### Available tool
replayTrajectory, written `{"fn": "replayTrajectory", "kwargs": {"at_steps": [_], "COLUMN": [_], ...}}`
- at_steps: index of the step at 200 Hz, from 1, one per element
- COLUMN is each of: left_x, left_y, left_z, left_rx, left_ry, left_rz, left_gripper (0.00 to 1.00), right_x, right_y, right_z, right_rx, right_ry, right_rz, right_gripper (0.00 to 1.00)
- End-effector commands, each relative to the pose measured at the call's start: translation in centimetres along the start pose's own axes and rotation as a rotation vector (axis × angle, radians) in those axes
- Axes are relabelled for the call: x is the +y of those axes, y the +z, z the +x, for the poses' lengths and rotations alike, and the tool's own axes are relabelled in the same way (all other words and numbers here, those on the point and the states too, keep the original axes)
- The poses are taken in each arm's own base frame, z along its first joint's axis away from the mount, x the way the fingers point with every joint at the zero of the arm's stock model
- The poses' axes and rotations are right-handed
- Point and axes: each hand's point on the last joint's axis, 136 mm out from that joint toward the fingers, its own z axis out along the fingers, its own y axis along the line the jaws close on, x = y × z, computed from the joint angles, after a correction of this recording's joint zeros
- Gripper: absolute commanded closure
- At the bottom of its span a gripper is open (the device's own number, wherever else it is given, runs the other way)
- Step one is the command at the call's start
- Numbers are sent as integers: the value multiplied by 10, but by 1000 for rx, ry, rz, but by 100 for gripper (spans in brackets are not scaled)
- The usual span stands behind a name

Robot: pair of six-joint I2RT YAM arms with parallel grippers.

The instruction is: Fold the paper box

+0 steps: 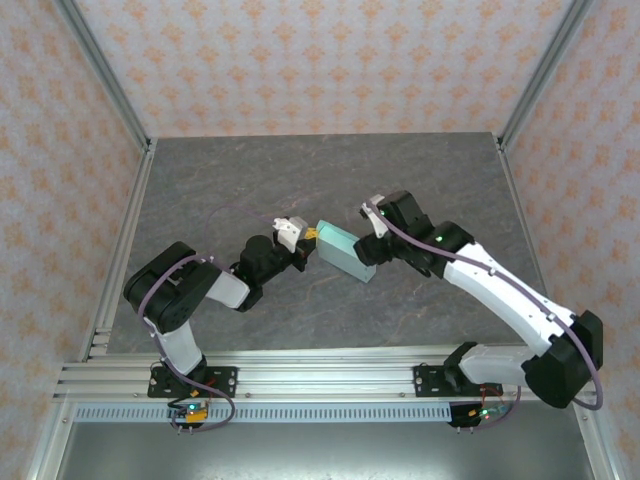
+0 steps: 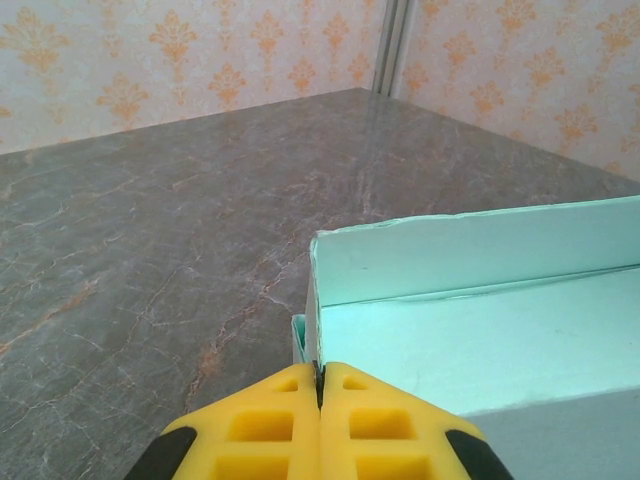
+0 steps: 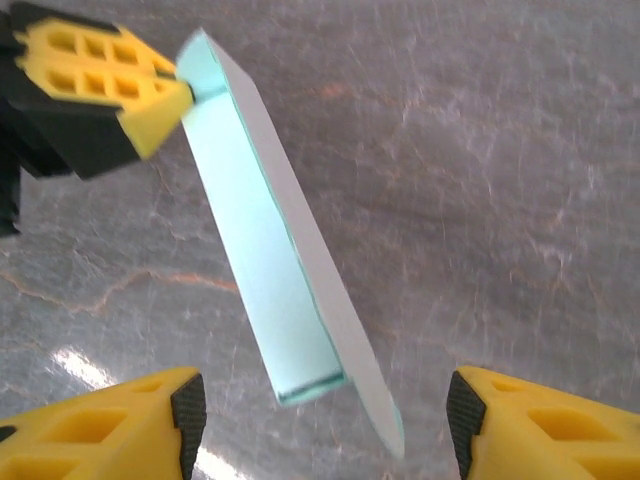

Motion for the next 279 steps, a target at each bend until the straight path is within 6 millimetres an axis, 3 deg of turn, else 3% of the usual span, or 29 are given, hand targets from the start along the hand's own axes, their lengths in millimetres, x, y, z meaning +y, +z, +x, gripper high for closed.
{"fn": "replayTrajectory", "kwargs": {"at_steps": [1,47,121,156,221,279], "left_x": [8,6,5,6,8,7], "left_y": [-5,2,5,7,7,8], "left_z": [59,57,61,63,61,64], "left_rx": [215,206,219,226,233,259], "left_ry": [-41,-61,-68,-73,-74,-78], "left_rz": [-61,-59,-69,-74,-88,-102], "left_gripper": [95,95,95,95,95,95], "right_x": [-10,-18,-35,-29,-12,-11], "right_y": [4,20,19,31,38,47], "right_z": [33,30,21,21,3,0], "right_rx": [92,106,94,121,57,32], "right_ry": [69,89,16,28,247,395], "right_rz": [59,108,201,173,81,79], "right_gripper": [34,53,55,70,82,81]}}
